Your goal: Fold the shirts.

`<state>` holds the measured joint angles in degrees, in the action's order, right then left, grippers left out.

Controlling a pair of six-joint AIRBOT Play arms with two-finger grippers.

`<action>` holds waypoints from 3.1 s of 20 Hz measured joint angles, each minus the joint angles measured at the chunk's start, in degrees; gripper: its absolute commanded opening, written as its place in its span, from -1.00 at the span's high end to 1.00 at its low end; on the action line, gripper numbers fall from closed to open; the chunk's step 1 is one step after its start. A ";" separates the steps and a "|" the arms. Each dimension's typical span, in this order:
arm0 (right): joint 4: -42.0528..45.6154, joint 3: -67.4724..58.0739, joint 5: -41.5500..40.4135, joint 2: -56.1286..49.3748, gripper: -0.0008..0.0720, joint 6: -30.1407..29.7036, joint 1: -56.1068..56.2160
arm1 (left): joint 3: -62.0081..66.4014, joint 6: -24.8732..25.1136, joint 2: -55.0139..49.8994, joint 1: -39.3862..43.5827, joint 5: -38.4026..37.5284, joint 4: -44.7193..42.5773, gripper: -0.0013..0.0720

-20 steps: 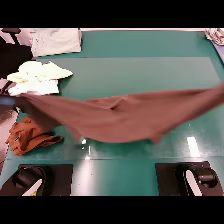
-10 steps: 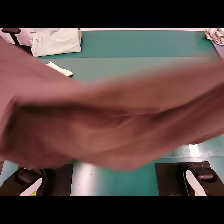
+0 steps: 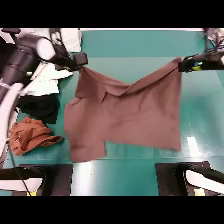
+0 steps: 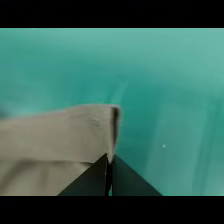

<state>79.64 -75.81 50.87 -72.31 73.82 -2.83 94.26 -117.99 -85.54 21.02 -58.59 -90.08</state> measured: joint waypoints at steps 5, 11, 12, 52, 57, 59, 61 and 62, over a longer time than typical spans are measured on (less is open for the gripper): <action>-0.24 1.49 -8.41 -7.89 0.96 -2.86 -5.38 | -0.22 -4.17 -6.82 -4.42 4.13 -0.98 0.88; -6.03 7.45 -10.99 -9.35 0.95 -9.01 -8.61 | -0.28 -5.16 -9.94 -7.63 8.50 -0.09 0.88; -6.51 8.83 -11.78 -8.96 0.95 -9.81 -8.63 | -0.28 -4.96 -10.25 -7.76 8.96 -0.07 0.88; -9.03 41.48 12.46 23.43 -0.81 4.31 -20.92 | -29.33 28.65 5.95 -15.28 -14.47 10.34 -0.78; -9.46 41.83 15.91 21.94 -0.86 4.72 -20.92 | -34.29 32.33 6.82 -17.40 -13.97 16.24 -0.89; -9.53 41.88 16.87 21.79 -0.86 4.74 -20.92 | -37.66 35.23 8.96 -19.06 -15.43 21.49 -0.89; -9.53 41.90 17.35 21.68 -0.86 4.79 -20.92 | -42.10 37.27 13.33 -20.00 -16.26 24.83 -0.89; -9.53 41.90 17.55 21.66 -0.86 4.79 -20.92 | -44.76 37.97 16.22 -20.35 -16.74 25.81 -0.89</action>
<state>70.11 -33.91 68.42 -50.65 78.61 -23.75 49.50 -80.03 -69.32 0.67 -75.33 -64.27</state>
